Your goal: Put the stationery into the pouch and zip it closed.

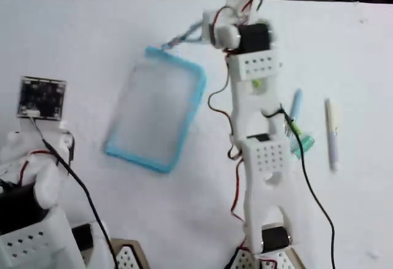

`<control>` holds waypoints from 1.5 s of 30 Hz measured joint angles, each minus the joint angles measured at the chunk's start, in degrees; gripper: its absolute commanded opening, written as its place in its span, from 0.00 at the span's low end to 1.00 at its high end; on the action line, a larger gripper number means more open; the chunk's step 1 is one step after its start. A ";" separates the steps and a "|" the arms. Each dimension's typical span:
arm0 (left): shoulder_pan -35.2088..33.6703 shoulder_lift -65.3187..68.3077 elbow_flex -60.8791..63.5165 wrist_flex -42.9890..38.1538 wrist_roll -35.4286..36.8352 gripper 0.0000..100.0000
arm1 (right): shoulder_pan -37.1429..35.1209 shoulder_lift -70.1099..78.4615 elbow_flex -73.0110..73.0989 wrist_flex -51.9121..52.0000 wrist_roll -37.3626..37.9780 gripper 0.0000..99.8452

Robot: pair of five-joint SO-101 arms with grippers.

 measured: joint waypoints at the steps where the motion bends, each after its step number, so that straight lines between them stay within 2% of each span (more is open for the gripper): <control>1: 0.00 0.00 -1.67 -0.53 1.76 0.12 | -0.26 -2.90 0.00 0.00 0.00 0.02; 7: 0.00 -0.09 -8.62 -6.86 14.68 0.12 | -3.16 -17.85 -0.09 1.58 0.62 0.02; 10: 0.00 -0.09 -10.73 -8.35 17.49 0.14 | -6.42 -23.47 -0.09 3.08 4.04 0.02; 12: 0.79 -0.09 -12.22 -7.91 18.11 0.19 | -8.79 -26.46 -0.18 3.34 6.24 0.02; 16: 5.45 -0.09 -16.70 1.67 18.11 0.29 | -13.80 -30.15 -0.18 3.34 10.29 0.02; 20: 8.70 -0.70 -24.00 15.47 18.11 0.30 | -18.29 -30.95 -0.18 3.08 12.75 0.02; 24: 8.97 -1.67 -29.10 19.34 18.37 0.29 | -19.78 -31.03 -0.18 0.00 13.01 0.02; 26: 8.18 -2.46 -29.19 18.29 19.60 0.30 | -20.57 -31.03 -0.18 -0.35 13.10 0.02; 28: 4.48 -2.64 -27.43 15.47 23.30 0.30 | -21.71 -31.03 -0.35 -0.44 13.10 0.02; 31: -2.64 -2.02 -22.33 8.97 27.08 0.29 | -22.42 -32.97 -0.35 -0.44 13.10 0.02; 33: -4.92 -0.62 -18.64 4.13 27.87 0.29 | -22.86 -35.08 -0.35 -0.44 13.10 0.02; 39: -5.63 6.51 -15.91 -5.98 31.65 0.30 | -26.37 -41.49 -0.44 6.42 13.10 0.02; 45: -0.97 17.49 -23.65 -5.01 35.25 0.30 | -28.48 -45.36 5.10 8.88 13.10 0.02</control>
